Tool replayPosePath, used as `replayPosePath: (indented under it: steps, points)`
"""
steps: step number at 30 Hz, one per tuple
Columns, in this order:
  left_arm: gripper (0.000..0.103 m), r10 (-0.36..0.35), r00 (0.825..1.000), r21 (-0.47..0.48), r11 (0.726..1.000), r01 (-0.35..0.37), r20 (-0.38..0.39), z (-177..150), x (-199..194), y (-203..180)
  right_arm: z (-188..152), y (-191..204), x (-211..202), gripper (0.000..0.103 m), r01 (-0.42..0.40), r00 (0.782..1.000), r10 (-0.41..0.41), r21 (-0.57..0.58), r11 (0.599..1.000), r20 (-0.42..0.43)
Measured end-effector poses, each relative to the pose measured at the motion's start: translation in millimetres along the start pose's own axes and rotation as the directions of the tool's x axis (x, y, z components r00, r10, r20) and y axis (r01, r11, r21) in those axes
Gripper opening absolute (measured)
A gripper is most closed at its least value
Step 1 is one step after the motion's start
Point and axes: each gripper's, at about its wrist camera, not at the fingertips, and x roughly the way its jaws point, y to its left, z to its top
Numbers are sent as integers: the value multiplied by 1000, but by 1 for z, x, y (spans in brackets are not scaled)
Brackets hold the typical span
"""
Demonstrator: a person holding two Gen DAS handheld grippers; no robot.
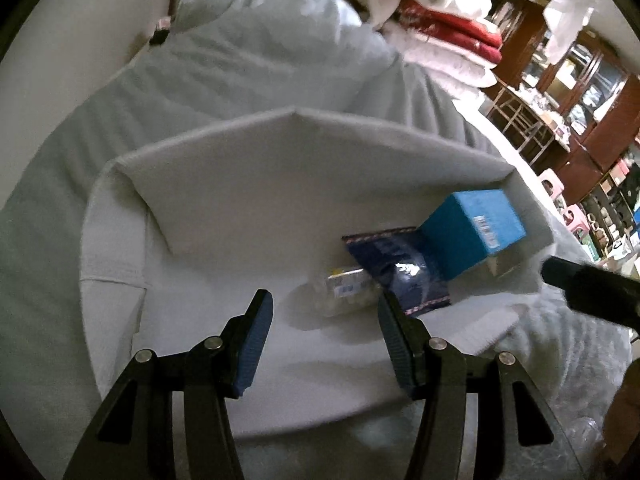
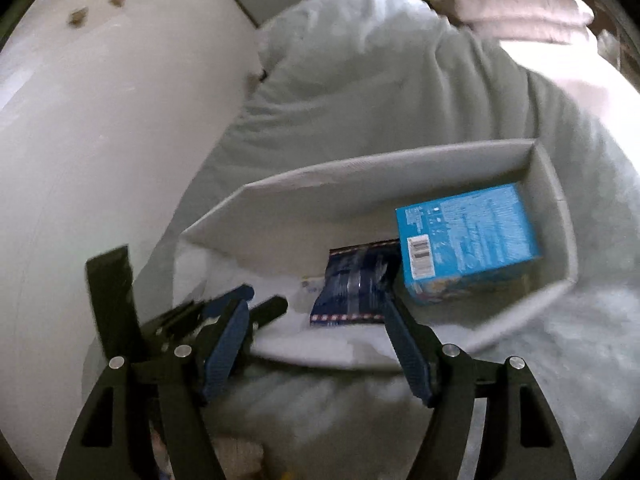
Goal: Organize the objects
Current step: 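Drop the blue packet into the white basket beside the box, then grasp the clear plastic jar with the right gripper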
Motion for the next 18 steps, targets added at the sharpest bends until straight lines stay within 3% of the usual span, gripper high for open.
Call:
replayPosePath:
  steps: [6, 13, 18]
  points:
    - [54, 39, 998, 74, 996, -42, 42, -2, -7, -10, -37, -10, -37, 69, 72, 997, -72, -48, 996, 13]
    - [54, 55, 996, 116, 991, -63, 72, 1, -10, -17, -71, -37, -44, 69, -8, 999, 10, 47, 999, -42]
    - [54, 11, 995, 115, 993, -22, 96, -2, -23, -20, -73, -21, -48, 69, -12, 1000, 11, -14, 1000, -19]
